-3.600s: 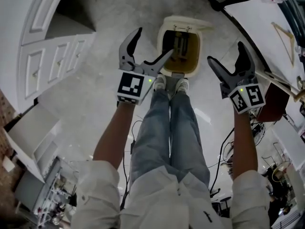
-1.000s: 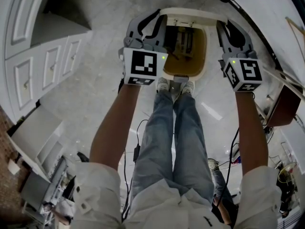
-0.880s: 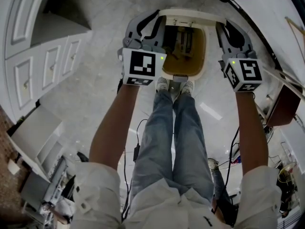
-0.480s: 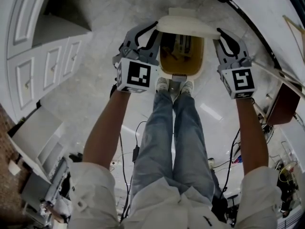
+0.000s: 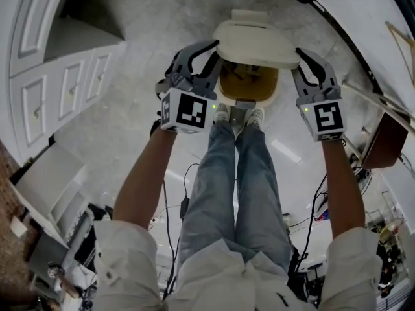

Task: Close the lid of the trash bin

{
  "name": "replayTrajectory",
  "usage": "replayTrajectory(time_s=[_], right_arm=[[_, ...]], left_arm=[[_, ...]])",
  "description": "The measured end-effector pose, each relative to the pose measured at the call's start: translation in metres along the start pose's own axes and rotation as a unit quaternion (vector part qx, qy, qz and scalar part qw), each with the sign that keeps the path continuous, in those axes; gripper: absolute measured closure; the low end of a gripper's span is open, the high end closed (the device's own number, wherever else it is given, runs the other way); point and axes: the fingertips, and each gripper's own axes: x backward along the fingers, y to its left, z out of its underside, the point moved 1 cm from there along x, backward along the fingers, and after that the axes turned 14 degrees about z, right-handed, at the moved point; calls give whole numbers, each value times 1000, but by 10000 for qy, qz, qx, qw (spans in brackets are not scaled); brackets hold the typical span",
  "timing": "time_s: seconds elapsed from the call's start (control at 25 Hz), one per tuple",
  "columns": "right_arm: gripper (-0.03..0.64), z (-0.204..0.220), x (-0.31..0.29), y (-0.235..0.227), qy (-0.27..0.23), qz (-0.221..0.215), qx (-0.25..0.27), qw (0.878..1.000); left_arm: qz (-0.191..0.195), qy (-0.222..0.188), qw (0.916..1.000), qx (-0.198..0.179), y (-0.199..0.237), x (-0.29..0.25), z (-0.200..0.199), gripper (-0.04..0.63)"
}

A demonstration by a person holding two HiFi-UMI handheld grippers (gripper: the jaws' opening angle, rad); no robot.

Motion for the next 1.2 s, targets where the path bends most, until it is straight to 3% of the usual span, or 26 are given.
replayTrajectory(time_s=[0.56, 0.72, 0.88, 1.04, 1.2], right_arm=[[514, 11, 10, 12, 44, -177, 224, 9996], [508, 7, 11, 19, 87, -253, -15, 9996], [502, 21, 13, 21, 139, -371, 192, 9990], [500, 16, 14, 25, 160, -394, 54, 9991], [488, 30, 16, 29, 255, -506, 319, 9979]], left_arm=[[377, 68, 9993, -56, -18, 5, 10, 512], [506, 124, 9986, -81, -23, 6, 14, 505], [613, 183, 9979, -108, -28, 6, 20, 499], [672, 199, 9975, -122, -32, 6, 23, 494], [759, 273, 9966, -152, -37, 5, 28, 486]])
